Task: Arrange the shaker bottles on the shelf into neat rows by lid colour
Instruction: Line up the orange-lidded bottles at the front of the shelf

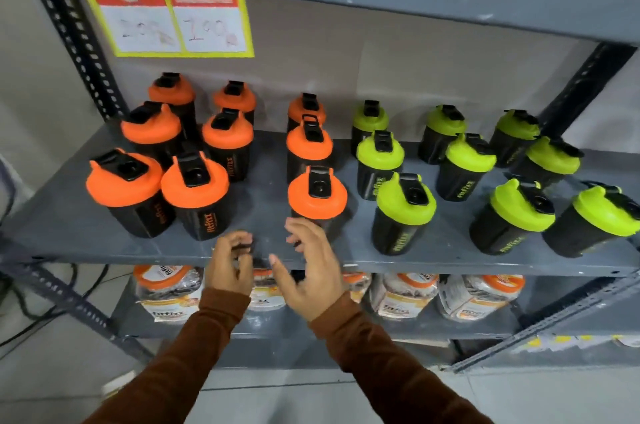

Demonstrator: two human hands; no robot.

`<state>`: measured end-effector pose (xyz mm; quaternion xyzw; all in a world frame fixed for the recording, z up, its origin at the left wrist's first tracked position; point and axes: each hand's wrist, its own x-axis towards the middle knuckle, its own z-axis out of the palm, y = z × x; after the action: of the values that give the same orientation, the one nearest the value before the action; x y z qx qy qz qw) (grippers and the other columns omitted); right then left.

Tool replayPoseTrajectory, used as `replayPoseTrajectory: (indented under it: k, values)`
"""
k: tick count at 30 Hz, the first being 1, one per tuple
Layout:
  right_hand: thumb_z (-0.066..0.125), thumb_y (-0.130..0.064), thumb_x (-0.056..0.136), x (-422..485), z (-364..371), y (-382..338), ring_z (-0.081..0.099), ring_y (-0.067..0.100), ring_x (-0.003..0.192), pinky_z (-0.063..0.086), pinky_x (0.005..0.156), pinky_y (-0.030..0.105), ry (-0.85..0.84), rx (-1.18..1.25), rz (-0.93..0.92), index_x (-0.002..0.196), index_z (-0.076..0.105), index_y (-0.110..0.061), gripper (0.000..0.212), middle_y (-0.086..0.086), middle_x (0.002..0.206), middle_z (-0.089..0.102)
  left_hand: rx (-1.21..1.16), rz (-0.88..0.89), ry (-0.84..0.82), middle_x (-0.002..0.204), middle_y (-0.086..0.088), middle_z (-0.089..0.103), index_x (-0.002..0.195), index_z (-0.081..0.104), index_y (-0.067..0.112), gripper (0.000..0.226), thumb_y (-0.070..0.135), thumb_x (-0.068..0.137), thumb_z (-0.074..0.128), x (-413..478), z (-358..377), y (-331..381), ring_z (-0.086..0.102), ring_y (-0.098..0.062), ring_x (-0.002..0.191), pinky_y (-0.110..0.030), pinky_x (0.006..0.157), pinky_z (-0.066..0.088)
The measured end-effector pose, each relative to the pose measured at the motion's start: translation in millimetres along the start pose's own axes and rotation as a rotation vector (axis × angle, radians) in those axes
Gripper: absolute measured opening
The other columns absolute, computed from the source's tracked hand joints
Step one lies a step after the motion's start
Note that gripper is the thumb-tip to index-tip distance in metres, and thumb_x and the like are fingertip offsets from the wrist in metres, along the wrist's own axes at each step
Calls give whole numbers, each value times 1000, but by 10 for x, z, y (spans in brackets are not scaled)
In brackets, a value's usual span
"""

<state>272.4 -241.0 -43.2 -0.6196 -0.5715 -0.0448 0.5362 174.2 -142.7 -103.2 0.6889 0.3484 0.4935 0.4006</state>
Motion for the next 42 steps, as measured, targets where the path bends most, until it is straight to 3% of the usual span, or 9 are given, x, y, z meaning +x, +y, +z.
replayPoseTrajectory:
  k: [2, 6, 10, 15, 20, 22, 27, 32, 42]
  values:
    - [65, -13, 78, 96, 250, -93, 53, 17, 100, 46, 90, 30, -77, 102, 102, 123, 43, -8, 51, 11, 124, 47, 87, 20, 88, 93, -11, 50, 95, 48, 10, 25, 19, 74, 38, 30, -256, -76, 52, -34, 85, -20, 81, 41]
    - [75, -7, 69, 265, 727, -142, 39, 36, 125, 34, 107, 46, -74, 144, 398, 133, 32, -1, 78, 20, 136, 33, 259, 36, 342, 102, -31, 46, 101, 45, 0, 42, 30, 73, 53, 242, -755, -176, 47, -42, 96, -42, 86, 39]
    - [82, -4, 62, 449, 1070, -163, 18, 24, 139, 20, 116, 39, -180, 301, 658, 143, 7, -10, 110, 12, 150, 14, 309, -21, 465, 123, -36, 35, 120, 32, -11, 89, 36, 58, 74, 543, -1038, -292, 33, -39, 120, -45, 106, 25]
    - [80, 1, 63, 613, 1345, -122, 28, 11, 129, 24, 102, 24, -268, 364, 709, 143, -4, -15, 117, 11, 149, 25, 125, -173, 336, 137, -26, 31, 133, 17, -4, 113, 11, 47, 88, 871, -1151, -390, 35, -33, 127, -51, 108, 30]
    - [85, -8, 56, 544, 1381, -86, 46, 15, 116, 34, 97, 24, -148, 276, 715, 138, 19, -20, 106, 8, 134, 47, 65, -131, 233, 125, -7, 37, 132, 16, 3, 102, 0, 55, 82, 931, -1293, -521, 41, -16, 114, -3, 92, 31]
    - [86, -11, 54, 498, 1357, -67, 47, 19, 119, 35, 99, 26, -101, 262, 732, 137, 22, -20, 105, 9, 133, 48, 93, -104, 175, 124, -8, 35, 131, 14, 1, 96, -7, 59, 76, 915, -1377, -562, 39, -17, 113, 3, 86, 28]
    - [85, -11, 57, 458, 1291, -58, 43, 22, 124, 31, 98, 27, -154, 192, 717, 139, 15, -22, 108, 8, 138, 44, 130, -172, 87, 128, -16, 37, 131, 13, 1, 103, 1, 55, 82, 939, -1421, -490, 43, -25, 113, -35, 100, 37]
    - [84, -13, 59, 480, 1262, -92, 47, 28, 124, 37, 104, 37, -189, 123, 735, 139, 20, -17, 103, 11, 136, 49, 77, -185, 153, 132, -25, 34, 129, 16, -1, 105, -3, 49, 84, 906, -1434, -437, 40, -25, 117, -23, 98, 31]
    - [85, -13, 58, 403, 1244, -161, 48, 29, 123, 38, 107, 40, -186, 38, 759, 130, 33, -10, 89, 12, 133, 50, 59, -304, -50, 133, -23, 41, 134, 11, 13, 109, -6, 53, 81, 859, -1680, -452, 45, -34, 119, -44, 102, 36]
